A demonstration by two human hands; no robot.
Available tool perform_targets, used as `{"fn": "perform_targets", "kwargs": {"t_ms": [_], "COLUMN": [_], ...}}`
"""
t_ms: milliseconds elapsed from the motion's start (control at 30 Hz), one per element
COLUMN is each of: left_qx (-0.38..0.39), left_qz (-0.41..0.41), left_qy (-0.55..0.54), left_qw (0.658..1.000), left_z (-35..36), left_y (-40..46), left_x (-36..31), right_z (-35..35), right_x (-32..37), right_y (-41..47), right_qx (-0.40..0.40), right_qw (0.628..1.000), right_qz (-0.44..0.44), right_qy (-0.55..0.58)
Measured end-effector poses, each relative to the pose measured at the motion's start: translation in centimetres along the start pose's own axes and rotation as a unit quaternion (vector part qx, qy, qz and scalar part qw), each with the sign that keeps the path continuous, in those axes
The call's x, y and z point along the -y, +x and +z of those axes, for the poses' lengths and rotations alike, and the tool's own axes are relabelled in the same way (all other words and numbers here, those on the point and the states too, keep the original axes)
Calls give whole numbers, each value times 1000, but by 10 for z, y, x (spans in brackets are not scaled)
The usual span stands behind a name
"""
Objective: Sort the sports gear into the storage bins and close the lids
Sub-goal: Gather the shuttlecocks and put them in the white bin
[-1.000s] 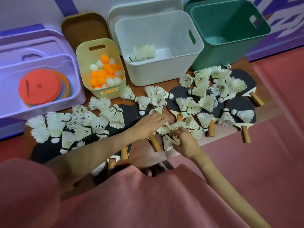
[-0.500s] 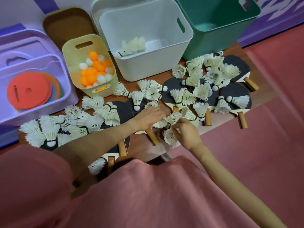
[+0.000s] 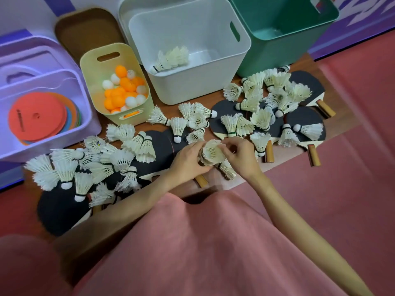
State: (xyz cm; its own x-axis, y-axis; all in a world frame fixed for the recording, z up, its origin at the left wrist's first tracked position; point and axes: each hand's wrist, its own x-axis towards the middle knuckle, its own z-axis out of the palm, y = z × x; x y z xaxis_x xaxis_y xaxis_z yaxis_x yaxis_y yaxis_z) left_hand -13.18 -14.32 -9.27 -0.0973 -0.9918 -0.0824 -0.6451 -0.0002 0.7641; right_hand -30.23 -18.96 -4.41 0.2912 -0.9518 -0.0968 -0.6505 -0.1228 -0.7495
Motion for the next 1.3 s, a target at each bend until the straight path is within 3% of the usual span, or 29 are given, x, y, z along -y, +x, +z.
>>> {"fn": "perform_targets", "kwargs": {"t_ms": [167,300,367,533,667,767,867,967,1033,1133,1300], "left_qx": [-60,-77,-77,-68,-52,-61,-71,-83,-84,-74,-82], "left_qz": [-64,-73,-76,-109,-111,-111,-108,-112,-118,-119,-101], "left_qy": [-49,-68,-73,-73,-59,-49,-40,-35,-40,-40,-36], "left_qw": [995,992,991,989,991,991,991,990,989,989,991], "left_z": [-9,-13,-13,-10,-9,-13,-17,-20,-19,-17,-14], "left_y": [-7,-15,-18,-20,-24,-28,-31,-33,-33,-32,-30], "left_x": [8,15,16,18,20,23,25,28,30,31,23], "right_z": [0,-4,-5,14,30,32,27,14,4,-4,13], "right_x": [-2,-26,-38,-46,-35,-26,-24,-15,-1,14,11], "right_y": [11,13,10,3,3,3,2,-1,-2,-4,-4], "right_qx": [-17,-56,-30,119,130,100,17,-105,-137,-86,43], "right_qw": [998,995,994,977,963,961,967,982,984,985,975], "right_qz": [18,81,102,71,30,30,6,-50,-93,-147,-204], "right_qy": [59,32,2,-164,-233,-256,-252,-147,-68,-22,-69]}}
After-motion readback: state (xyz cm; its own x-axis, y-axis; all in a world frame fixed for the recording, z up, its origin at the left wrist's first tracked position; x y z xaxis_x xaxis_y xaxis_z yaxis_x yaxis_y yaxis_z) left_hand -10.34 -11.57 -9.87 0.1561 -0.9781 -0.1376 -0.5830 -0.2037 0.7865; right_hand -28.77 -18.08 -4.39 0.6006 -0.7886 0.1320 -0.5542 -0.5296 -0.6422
